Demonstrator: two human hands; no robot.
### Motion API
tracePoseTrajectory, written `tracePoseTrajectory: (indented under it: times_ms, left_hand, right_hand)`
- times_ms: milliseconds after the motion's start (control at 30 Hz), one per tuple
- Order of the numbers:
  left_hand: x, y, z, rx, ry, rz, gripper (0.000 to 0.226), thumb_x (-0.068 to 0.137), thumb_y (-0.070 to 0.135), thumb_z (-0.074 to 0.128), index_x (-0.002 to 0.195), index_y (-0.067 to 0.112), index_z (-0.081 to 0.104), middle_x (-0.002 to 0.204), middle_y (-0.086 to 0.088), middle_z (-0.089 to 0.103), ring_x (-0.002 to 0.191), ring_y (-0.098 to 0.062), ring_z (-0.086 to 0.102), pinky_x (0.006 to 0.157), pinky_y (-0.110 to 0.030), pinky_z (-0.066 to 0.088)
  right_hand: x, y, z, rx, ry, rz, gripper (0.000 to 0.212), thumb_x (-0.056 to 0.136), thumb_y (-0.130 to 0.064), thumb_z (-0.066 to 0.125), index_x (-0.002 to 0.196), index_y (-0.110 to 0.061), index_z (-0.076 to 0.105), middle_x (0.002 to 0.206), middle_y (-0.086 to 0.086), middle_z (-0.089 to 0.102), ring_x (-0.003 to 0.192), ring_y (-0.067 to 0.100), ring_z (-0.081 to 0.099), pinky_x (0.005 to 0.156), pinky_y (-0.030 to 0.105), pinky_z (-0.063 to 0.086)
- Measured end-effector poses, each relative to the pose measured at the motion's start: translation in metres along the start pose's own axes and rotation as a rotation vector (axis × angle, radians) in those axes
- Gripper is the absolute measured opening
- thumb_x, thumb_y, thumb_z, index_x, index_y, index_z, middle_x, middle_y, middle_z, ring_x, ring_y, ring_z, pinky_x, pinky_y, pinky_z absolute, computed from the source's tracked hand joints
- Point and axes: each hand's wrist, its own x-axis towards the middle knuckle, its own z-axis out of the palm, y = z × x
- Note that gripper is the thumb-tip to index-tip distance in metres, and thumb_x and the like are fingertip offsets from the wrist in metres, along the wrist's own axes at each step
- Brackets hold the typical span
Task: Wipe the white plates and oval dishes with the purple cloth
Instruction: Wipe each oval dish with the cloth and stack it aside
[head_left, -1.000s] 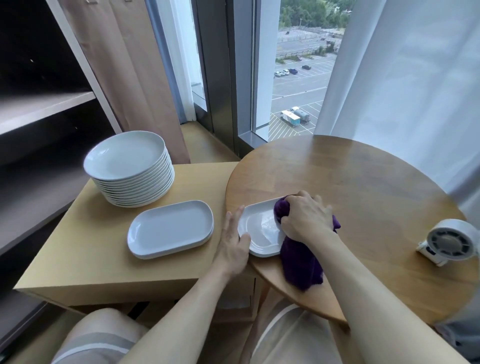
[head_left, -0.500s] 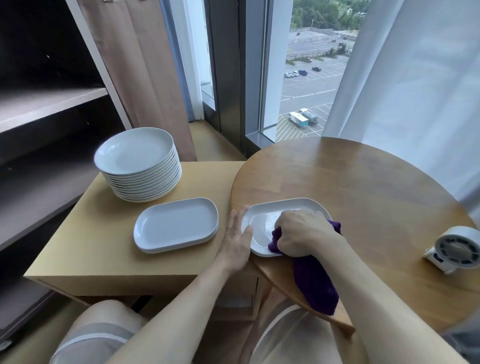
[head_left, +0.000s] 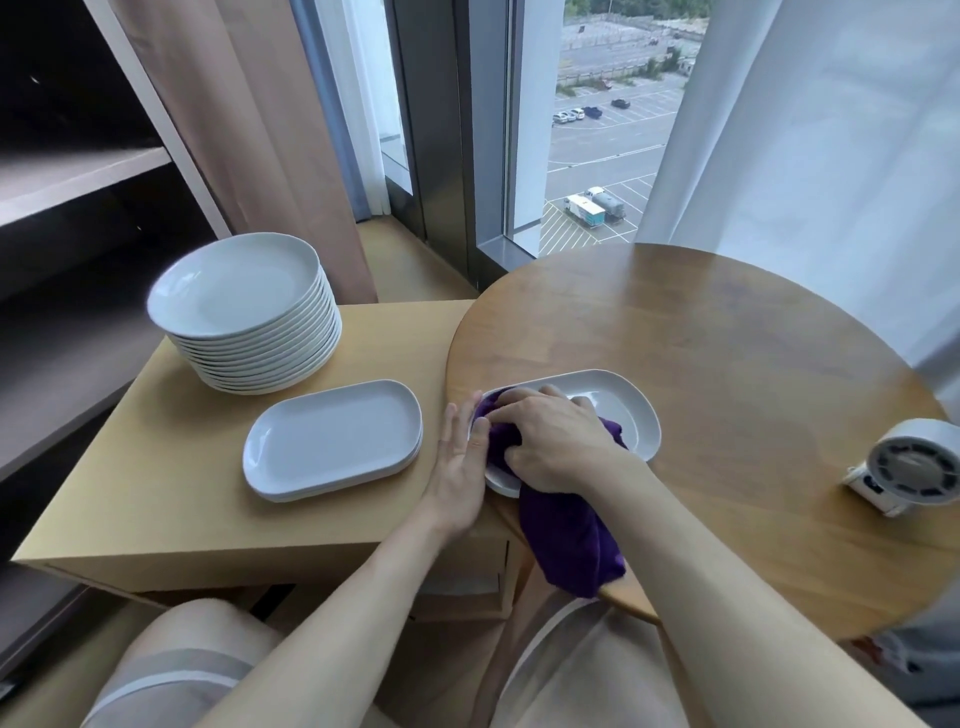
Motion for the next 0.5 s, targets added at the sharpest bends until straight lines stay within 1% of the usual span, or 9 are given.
tracePoseTrajectory:
  times_ms: [67, 133, 200, 300, 367, 433, 500]
  left_hand:
    - [0.000, -0.002, 0.000, 0.013, 0.008, 0.010, 0.051, 0.094, 0.069, 0.022, 0.144, 0.060, 0.019, 0.165, 0.025, 0.016, 0.149, 0.012, -0.007, 0.121, -0.021, 0.002]
    - [-0.001, -0.004, 0.001, 0.038, 0.018, 0.016, 0.047, 0.100, 0.054, 0.028, 0.146, 0.057, 0.019, 0.166, 0.020, 0.016, 0.151, 0.009, -0.006, 0.118, -0.019, 0.004]
    - [-0.003, -0.006, 0.005, 0.063, 0.037, 0.017, 0.049, 0.103, 0.044, 0.029, 0.151, 0.052, 0.019, 0.168, 0.016, 0.015, 0.152, 0.007, -0.006, 0.117, -0.018, 0.004]
    - [-0.004, -0.003, 0.008, 0.074, 0.076, -0.001, 0.061, 0.095, 0.044, 0.024, 0.156, 0.044, 0.021, 0.168, 0.015, 0.016, 0.152, 0.006, -0.004, 0.117, -0.016, 0.003]
    - [-0.004, -0.001, 0.010, 0.088, 0.097, 0.001, 0.064, 0.093, 0.043, 0.022, 0.157, 0.041, 0.022, 0.168, 0.014, 0.017, 0.153, 0.004, -0.003, 0.116, -0.015, 0.002]
    - [-0.005, -0.001, 0.013, 0.099, 0.122, 0.003, 0.065, 0.092, 0.041, 0.021, 0.157, 0.041, 0.024, 0.168, 0.014, 0.017, 0.153, 0.003, -0.001, 0.115, -0.015, 0.003]
    - [-0.005, -0.001, 0.016, 0.110, 0.155, -0.005, 0.065, 0.091, 0.040, 0.020, 0.156, 0.043, 0.026, 0.169, 0.012, 0.019, 0.154, 0.001, 0.002, 0.114, -0.016, 0.006]
  right_hand:
    - [0.001, 0.003, -0.001, -0.008, 0.001, 0.026, 0.043, 0.090, -0.023, 0.054, 0.128, -0.042, 0.063, 0.145, -0.020, 0.045, 0.124, 0.018, 0.039, 0.095, 0.044, 0.032]
    - [0.002, 0.007, -0.002, 0.001, 0.023, 0.077, 0.041, 0.089, -0.024, 0.056, 0.126, -0.040, 0.063, 0.143, -0.017, 0.044, 0.127, 0.019, 0.039, 0.092, 0.042, 0.031]
    - [0.000, 0.014, -0.006, 0.019, 0.058, 0.147, 0.040, 0.087, -0.023, 0.057, 0.124, -0.037, 0.064, 0.140, -0.014, 0.044, 0.126, 0.020, 0.040, 0.089, 0.041, 0.032]
    - [-0.004, 0.031, -0.016, 0.020, 0.101, 0.278, 0.043, 0.085, -0.021, 0.056, 0.125, -0.038, 0.063, 0.136, -0.010, 0.047, 0.125, 0.024, 0.043, 0.092, 0.041, 0.034]
    - [-0.008, 0.039, -0.022, -0.008, 0.123, 0.387, 0.038, 0.087, -0.024, 0.056, 0.122, -0.037, 0.063, 0.132, -0.007, 0.049, 0.121, 0.026, 0.045, 0.091, 0.041, 0.032]
    - [-0.010, 0.041, -0.026, -0.102, 0.114, 0.487, 0.029, 0.090, -0.034, 0.057, 0.118, -0.032, 0.063, 0.121, -0.003, 0.049, 0.116, 0.030, 0.047, 0.088, 0.043, 0.031]
    - [-0.012, 0.040, -0.028, -0.185, 0.072, 0.561, 0.031, 0.091, -0.043, 0.057, 0.117, -0.028, 0.061, 0.108, 0.000, 0.045, 0.111, 0.033, 0.050, 0.085, 0.044, 0.031]
